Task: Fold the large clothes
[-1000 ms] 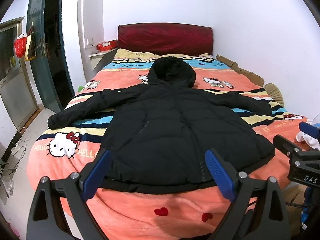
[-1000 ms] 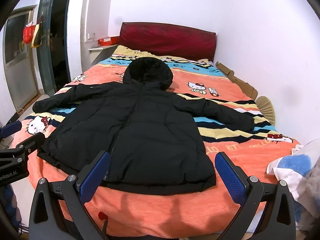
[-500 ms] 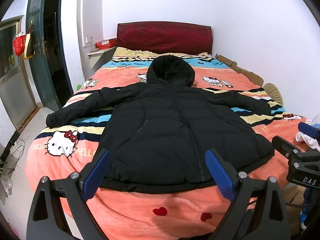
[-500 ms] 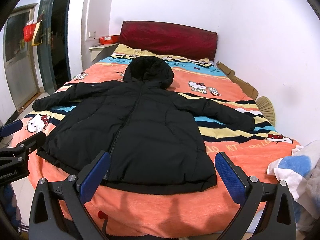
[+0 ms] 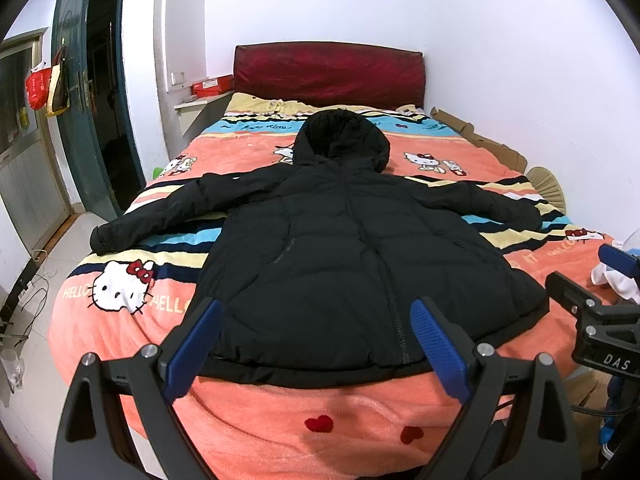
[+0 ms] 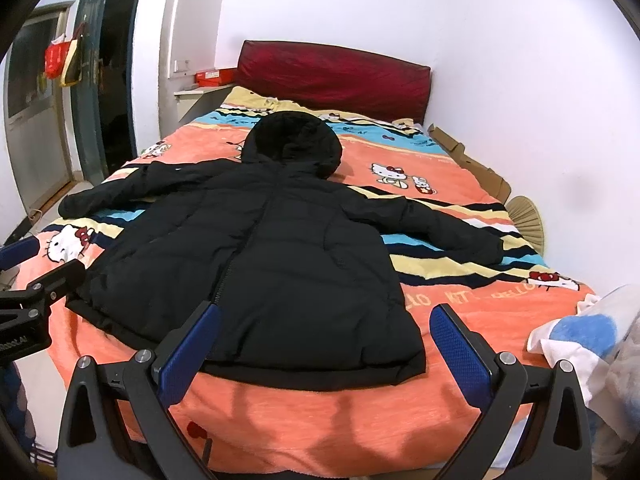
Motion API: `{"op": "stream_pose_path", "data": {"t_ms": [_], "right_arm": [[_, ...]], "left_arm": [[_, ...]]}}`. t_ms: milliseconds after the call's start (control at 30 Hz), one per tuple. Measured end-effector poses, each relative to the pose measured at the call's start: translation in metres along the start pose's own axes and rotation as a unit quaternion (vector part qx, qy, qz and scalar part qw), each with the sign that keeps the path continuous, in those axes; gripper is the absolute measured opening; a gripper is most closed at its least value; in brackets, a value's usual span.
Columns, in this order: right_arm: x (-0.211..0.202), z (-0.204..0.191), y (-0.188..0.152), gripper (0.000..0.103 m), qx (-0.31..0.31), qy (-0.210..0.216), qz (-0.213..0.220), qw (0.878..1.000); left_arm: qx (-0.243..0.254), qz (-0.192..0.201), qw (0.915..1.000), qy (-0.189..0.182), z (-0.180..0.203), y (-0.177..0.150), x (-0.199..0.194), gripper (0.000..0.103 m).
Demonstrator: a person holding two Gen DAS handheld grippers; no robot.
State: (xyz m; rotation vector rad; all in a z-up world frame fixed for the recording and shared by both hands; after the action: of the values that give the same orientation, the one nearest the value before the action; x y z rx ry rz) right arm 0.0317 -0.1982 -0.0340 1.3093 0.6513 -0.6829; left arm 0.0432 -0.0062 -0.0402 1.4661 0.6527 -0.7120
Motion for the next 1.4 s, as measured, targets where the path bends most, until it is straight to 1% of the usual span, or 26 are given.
{"op": "stream_pose_path", "data": {"t_ms": [467, 1000, 1400], "right_arm": [[0.006, 0.0, 0.0, 0.103, -0.004, -0.02, -0.006, 1.0], [0.009, 0.001, 0.0, 0.103, -0.003, -0.042, -0.009, 0.999], [0.016, 0.006, 0.0, 0.103, 0.004, -0.054, -0.017, 0.998]], "left_arm": [[0.002, -0.006, 1.0, -0.003, 0.007, -0.002, 0.007, 0.096], [0.003, -0.01, 0.9999, -0.004, 0.005, 0.0, 0.011, 0.096], [0.001, -0.019, 0.9998, -0.007, 0.003, -0.003, 0.021, 0.096]]}}
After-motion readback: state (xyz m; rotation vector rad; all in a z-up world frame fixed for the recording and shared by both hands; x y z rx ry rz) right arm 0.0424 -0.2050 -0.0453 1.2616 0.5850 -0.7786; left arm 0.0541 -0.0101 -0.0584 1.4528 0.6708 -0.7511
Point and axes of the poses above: each gripper's, at about its wrist camera, not at the fingertips, and x roughly the way its jaws point, z to its right, y to its top, the point moved 5 cm from there along x, roughly the way its jaws point, and after that the axes turned 12 degrees about -z, right-handed, at the moved point
